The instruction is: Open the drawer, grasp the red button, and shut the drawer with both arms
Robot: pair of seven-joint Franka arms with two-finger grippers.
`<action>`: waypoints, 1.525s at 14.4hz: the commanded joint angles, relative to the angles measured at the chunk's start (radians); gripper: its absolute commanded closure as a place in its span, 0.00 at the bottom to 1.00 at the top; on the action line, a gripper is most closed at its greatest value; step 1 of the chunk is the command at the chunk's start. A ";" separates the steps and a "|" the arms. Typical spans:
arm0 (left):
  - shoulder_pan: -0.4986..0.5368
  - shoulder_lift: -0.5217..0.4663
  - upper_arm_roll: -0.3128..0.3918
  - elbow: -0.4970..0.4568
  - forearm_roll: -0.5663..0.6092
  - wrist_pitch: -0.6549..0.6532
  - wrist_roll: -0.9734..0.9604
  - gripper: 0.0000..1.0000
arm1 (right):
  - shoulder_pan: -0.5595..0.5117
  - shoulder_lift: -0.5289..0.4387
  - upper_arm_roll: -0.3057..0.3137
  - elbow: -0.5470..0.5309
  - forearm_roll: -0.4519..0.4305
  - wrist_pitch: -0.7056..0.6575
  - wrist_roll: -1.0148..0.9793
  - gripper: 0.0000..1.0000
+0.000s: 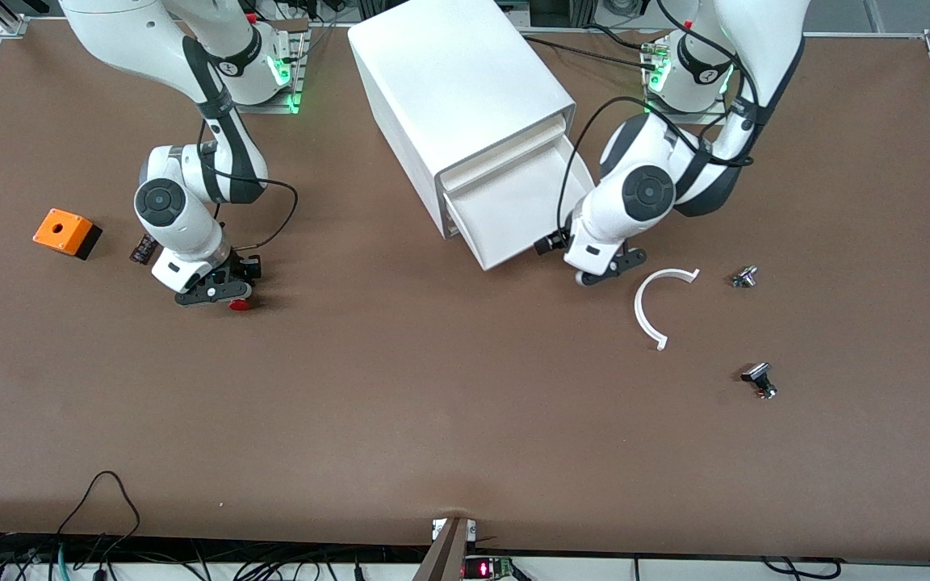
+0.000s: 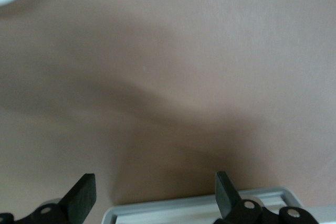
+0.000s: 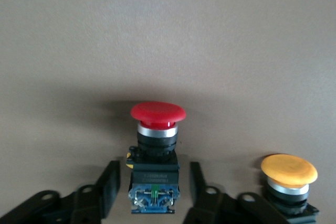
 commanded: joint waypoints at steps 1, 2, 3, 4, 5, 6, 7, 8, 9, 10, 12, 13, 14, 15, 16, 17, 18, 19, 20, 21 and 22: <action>0.003 -0.055 -0.061 -0.072 -0.034 0.013 -0.014 0.00 | -0.023 -0.060 0.019 -0.004 0.010 -0.024 0.000 0.00; 0.003 -0.060 -0.084 -0.083 -0.047 0.013 -0.014 0.00 | -0.030 -0.065 0.019 0.007 0.010 -0.037 -0.002 0.00; 0.003 -0.064 -0.099 -0.092 -0.051 0.010 -0.014 0.00 | -0.041 -0.075 0.019 0.016 0.010 -0.044 -0.003 0.00; 0.003 -0.064 -0.128 -0.095 -0.062 0.007 -0.012 0.00 | -0.041 -0.088 0.018 0.026 0.010 -0.051 -0.003 0.00; 0.003 -0.063 -0.157 -0.104 -0.070 0.010 -0.011 0.00 | -0.043 -0.095 0.018 0.051 0.010 -0.082 -0.003 0.00; 0.003 -0.063 -0.174 -0.110 -0.071 0.012 -0.011 0.00 | -0.044 -0.097 0.018 0.091 0.010 -0.137 -0.005 0.00; 0.003 -0.063 -0.187 -0.118 -0.071 0.010 -0.012 0.00 | -0.044 -0.097 0.018 0.145 0.010 -0.204 -0.005 0.00; 0.003 -0.064 -0.195 -0.120 -0.071 0.006 -0.012 0.00 | -0.044 -0.094 0.018 0.203 0.010 -0.279 -0.005 0.00; 0.003 -0.066 -0.195 -0.118 -0.071 0.001 -0.012 0.00 | -0.044 -0.091 0.019 0.264 0.010 -0.357 -0.005 0.00; 0.003 -0.066 -0.195 -0.118 -0.071 0.001 -0.002 0.00 | -0.046 -0.088 0.018 0.320 0.015 -0.423 -0.003 0.00; 0.018 -0.067 -0.185 -0.118 -0.071 -0.001 0.008 0.00 | -0.052 -0.085 0.018 0.427 0.076 -0.543 -0.005 0.00; 0.042 -0.070 -0.166 -0.116 -0.065 -0.001 0.017 0.00 | -0.058 -0.083 0.018 0.481 0.108 -0.597 -0.005 0.00; 0.059 -0.081 -0.127 -0.107 -0.059 -0.001 0.059 0.00 | -0.066 -0.083 0.018 0.518 0.122 -0.631 -0.006 0.00; 0.076 -0.098 -0.089 -0.101 -0.059 -0.001 0.142 0.00 | -0.067 -0.083 0.019 0.548 0.122 -0.660 -0.003 0.00; 0.099 -0.115 -0.063 -0.094 -0.060 -0.001 0.213 0.00 | -0.070 -0.088 0.019 0.574 0.124 -0.689 -0.002 0.00; 0.128 -0.129 -0.041 -0.084 -0.061 -0.002 0.265 0.00 | -0.093 -0.088 0.024 0.613 0.125 -0.732 -0.003 0.00; 0.153 -0.147 -0.021 -0.083 -0.059 -0.002 0.299 0.00 | -0.148 -0.086 0.069 0.657 0.125 -0.779 -0.002 0.00; 0.174 -0.168 -0.009 -0.083 -0.059 -0.002 0.334 0.00 | -0.226 -0.086 0.149 0.705 0.124 -0.832 0.003 0.00; 0.193 -0.190 0.011 -0.083 -0.056 -0.005 0.379 0.00 | -0.298 -0.086 0.216 0.749 0.119 -0.888 0.027 0.00; 0.217 -0.214 0.040 -0.080 -0.056 -0.031 0.441 0.00 | -0.349 -0.089 0.257 0.778 0.111 -0.930 0.055 0.00; 0.236 -0.227 0.067 -0.048 -0.056 -0.075 0.525 0.00 | -0.380 -0.095 0.271 0.799 0.110 -0.971 0.061 0.00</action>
